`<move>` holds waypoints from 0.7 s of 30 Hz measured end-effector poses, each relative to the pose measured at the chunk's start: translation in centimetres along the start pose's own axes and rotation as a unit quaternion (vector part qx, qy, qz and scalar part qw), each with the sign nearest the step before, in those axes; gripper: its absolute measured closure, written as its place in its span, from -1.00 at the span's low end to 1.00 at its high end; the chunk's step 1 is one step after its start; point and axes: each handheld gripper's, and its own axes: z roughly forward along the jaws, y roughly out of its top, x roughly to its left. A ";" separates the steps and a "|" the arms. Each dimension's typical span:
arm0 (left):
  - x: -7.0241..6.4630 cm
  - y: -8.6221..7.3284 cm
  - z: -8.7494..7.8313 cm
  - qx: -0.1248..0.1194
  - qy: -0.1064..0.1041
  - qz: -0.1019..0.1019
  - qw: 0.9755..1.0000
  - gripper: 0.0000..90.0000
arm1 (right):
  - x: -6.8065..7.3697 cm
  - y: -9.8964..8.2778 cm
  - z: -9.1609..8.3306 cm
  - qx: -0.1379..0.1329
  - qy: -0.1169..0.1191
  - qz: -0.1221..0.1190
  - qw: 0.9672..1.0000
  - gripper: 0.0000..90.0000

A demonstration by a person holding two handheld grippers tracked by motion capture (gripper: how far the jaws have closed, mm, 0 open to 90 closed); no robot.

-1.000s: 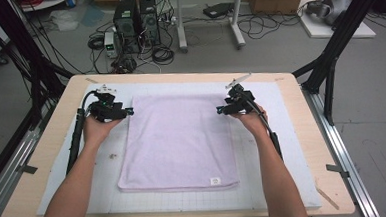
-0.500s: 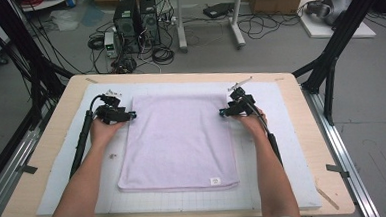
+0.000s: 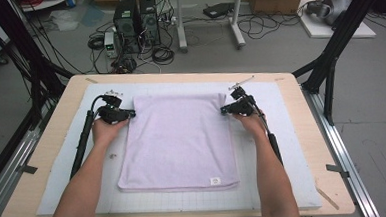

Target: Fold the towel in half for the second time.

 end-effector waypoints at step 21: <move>-5.3 -5.2 -9.7 -0.059 -0.050 0.071 0.994 0.90 | 7.0 -5.4 -8.5 -0.048 0.066 -0.054 0.995 0.88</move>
